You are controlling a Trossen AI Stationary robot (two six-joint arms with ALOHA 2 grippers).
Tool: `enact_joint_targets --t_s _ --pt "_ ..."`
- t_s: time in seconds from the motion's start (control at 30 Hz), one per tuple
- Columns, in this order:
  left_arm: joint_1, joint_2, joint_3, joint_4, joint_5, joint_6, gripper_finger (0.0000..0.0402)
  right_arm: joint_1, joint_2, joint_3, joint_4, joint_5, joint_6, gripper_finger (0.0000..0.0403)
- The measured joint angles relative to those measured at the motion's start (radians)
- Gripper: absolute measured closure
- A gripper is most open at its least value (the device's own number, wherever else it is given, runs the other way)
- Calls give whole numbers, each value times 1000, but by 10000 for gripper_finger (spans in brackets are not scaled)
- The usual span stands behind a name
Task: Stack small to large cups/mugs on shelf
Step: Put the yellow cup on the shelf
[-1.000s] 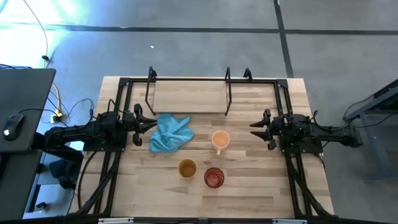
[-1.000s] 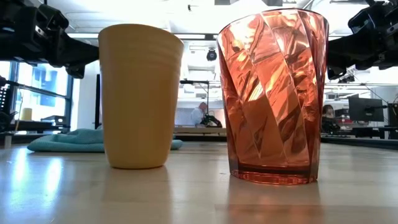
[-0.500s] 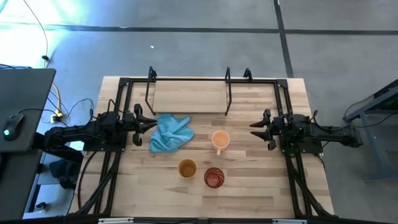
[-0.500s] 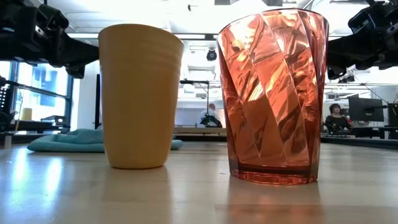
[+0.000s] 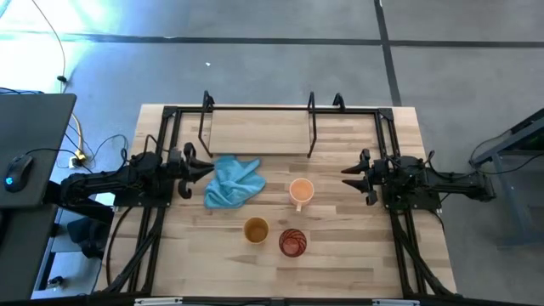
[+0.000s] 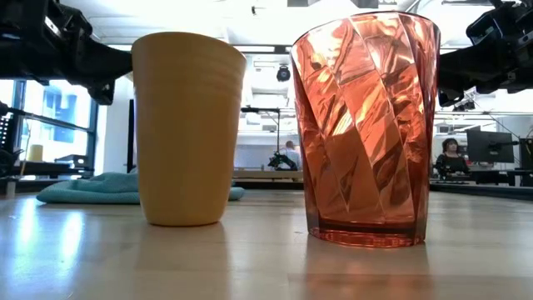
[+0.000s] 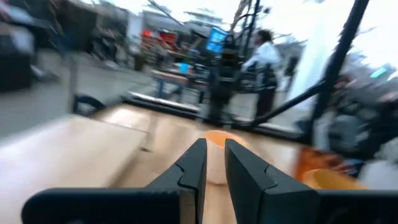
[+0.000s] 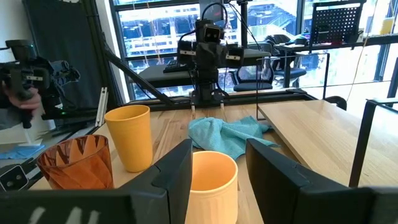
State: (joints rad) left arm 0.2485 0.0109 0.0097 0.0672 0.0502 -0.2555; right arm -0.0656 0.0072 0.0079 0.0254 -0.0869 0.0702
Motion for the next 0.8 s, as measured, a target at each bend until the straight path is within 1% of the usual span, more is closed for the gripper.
enact_joint_targets --t_s 0.1,0.3,0.37,0.43,0.47,0.5,0.6,0.73,0.8 --pt "0 0 0 0 41 -135 355 0 0 0 0 0 0 263" --pt "0 0 0 -1 47 -214 355 0 0 0 0 1 0 263" --pt "-1 0 0 -1 31 -278 355 0 0 0 0 4 -10 263" --pt "0 0 0 1 -13 -352 355 0 0 0 0 7 -20 263" --pt "0 0 0 2 -34 -386 355 0 0 0 2 6 21 263" --pt "0 0 0 5 -53 -413 355 3 0 0 7 3 98 263" --pt "0 0 0 6 -85 -425 355 7 0 0 20 1 388 263" --pt "0 0 0 5 -87 -412 355 7 0 0 23 9 704 263" --pt "0 0 0 5 -84 -428 355 7 0 0 23 11 823 263"
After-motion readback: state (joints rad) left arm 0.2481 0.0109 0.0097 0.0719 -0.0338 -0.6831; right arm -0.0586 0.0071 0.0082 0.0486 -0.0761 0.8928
